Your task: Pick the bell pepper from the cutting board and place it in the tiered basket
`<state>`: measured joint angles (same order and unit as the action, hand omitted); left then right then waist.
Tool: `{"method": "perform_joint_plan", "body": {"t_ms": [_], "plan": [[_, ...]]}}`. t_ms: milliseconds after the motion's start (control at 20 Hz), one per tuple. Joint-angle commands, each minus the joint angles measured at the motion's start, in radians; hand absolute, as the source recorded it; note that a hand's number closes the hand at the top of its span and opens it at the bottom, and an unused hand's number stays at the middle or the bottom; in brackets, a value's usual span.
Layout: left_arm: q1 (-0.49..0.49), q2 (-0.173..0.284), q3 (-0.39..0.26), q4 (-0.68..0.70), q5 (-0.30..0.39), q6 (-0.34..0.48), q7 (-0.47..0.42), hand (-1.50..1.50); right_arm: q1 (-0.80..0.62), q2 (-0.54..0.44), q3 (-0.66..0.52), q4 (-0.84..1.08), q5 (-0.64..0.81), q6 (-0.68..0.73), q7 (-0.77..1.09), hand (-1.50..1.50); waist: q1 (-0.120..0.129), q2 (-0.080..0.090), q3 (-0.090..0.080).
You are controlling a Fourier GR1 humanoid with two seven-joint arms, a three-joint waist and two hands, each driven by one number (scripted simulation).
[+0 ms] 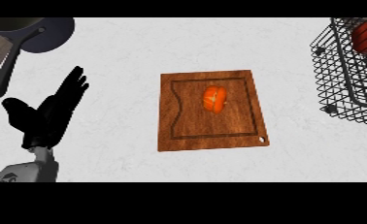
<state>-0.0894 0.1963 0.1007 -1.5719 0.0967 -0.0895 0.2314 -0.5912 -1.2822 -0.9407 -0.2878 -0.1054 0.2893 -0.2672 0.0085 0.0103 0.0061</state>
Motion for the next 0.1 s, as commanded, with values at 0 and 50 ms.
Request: {"method": "perform_joint_plan", "body": {"t_ms": [0,50], "plan": [[0.014,-0.020,-0.017,0.005,-0.008,0.001,-0.018,0.00,0.063,-0.049,-0.030,0.062,-0.014,0.055,-0.046,-1.50,0.003,0.003,0.002],[0.012,-0.022,-0.031,-0.016,-0.021,0.009,0.005,0.00,0.071,-0.055,-0.027,0.058,-0.009,0.056,-0.065,-1.50,0.006,0.002,0.003]]}}
